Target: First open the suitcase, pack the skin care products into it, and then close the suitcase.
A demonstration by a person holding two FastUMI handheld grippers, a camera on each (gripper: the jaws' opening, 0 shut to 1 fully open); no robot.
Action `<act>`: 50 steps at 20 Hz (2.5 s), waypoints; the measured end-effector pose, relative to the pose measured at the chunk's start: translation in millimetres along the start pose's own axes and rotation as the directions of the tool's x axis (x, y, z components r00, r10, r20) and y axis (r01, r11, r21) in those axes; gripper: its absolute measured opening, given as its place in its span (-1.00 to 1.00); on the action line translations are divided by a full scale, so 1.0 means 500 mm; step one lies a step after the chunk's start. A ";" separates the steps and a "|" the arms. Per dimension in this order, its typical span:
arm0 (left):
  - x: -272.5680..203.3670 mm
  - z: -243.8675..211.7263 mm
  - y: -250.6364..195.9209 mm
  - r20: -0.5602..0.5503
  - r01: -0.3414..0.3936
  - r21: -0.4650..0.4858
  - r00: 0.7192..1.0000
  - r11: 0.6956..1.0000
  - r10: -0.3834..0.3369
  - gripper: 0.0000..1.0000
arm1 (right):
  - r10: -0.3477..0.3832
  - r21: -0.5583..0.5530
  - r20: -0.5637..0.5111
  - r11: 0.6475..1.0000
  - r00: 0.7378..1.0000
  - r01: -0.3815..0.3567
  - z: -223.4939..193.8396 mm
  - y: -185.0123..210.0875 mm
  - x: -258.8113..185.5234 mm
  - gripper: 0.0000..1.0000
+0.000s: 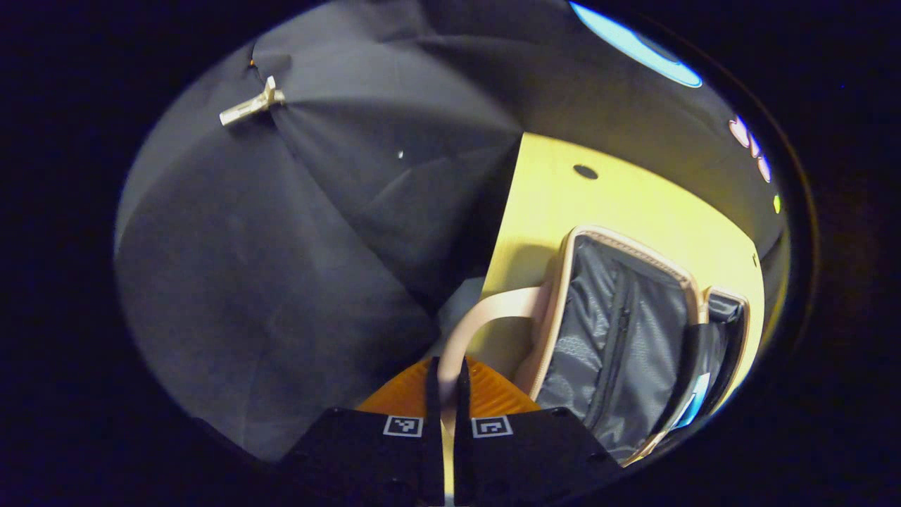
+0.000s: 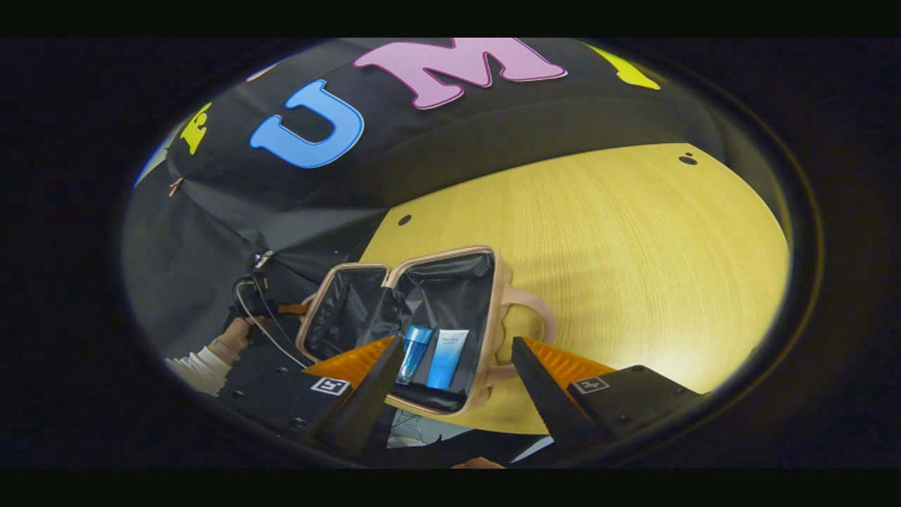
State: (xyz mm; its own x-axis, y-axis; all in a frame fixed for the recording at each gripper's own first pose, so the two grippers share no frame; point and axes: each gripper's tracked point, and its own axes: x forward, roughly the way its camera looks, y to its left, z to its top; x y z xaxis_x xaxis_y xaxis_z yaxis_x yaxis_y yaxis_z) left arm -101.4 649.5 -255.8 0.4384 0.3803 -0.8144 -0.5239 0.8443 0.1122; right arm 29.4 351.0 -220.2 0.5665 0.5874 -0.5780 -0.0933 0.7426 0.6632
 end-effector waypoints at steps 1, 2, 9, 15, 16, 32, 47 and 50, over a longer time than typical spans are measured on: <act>-0.028 0.017 -0.004 0.026 0.007 0.015 1.000 1.000 -0.008 -0.81 | 0.002 -0.010 0.002 1.000 1.000 -0.002 -0.001 -0.004 0.001 0.94; -0.064 0.032 -0.011 0.057 0.015 0.033 0.998 0.999 -0.017 -0.82 | 0.004 -0.022 0.005 1.000 1.000 -0.004 0.001 -0.009 0.000 0.94; -0.319 0.143 -0.193 0.258 0.110 0.158 0.954 0.981 -0.149 -0.78 | 0.032 -0.057 0.083 0.998 0.996 -0.028 0.062 -0.060 -0.050 0.94; -0.449 0.133 -0.443 0.286 0.214 0.256 0.915 0.943 -0.285 -0.86 | 0.046 -0.062 0.114 0.997 0.992 -0.039 0.083 -0.152 -0.145 0.94; -0.460 0.120 -0.488 0.280 0.232 0.268 0.910 0.935 -0.306 -0.87 | 0.043 -0.066 0.117 0.997 0.992 -0.035 0.085 -0.173 -0.162 0.94; -0.194 -0.255 -0.948 -0.010 0.384 0.325 0.915 0.864 -0.403 -0.85 | -0.083 -0.118 0.199 0.987 0.976 0.108 0.114 -0.445 -0.416 0.94; -0.310 -0.213 -0.971 0.204 0.169 0.386 0.943 0.907 -0.262 0.53 | 0.020 -0.303 0.291 0.950 0.956 0.072 0.185 -0.383 -0.524 0.94; -0.409 -0.177 -0.989 0.323 0.170 0.365 0.899 0.915 -0.296 0.82 | 0.047 -0.356 0.346 0.931 0.937 0.085 0.224 -0.358 -0.550 0.95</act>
State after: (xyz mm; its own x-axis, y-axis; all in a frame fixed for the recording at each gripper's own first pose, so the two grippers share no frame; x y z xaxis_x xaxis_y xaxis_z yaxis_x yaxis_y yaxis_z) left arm 3.1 120.9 -195.2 0.7846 0.2142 -0.5819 -0.1386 0.9753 0.1721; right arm -18.2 20.7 -126.8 0.8099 0.4739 -0.3457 -0.3301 0.8554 0.3992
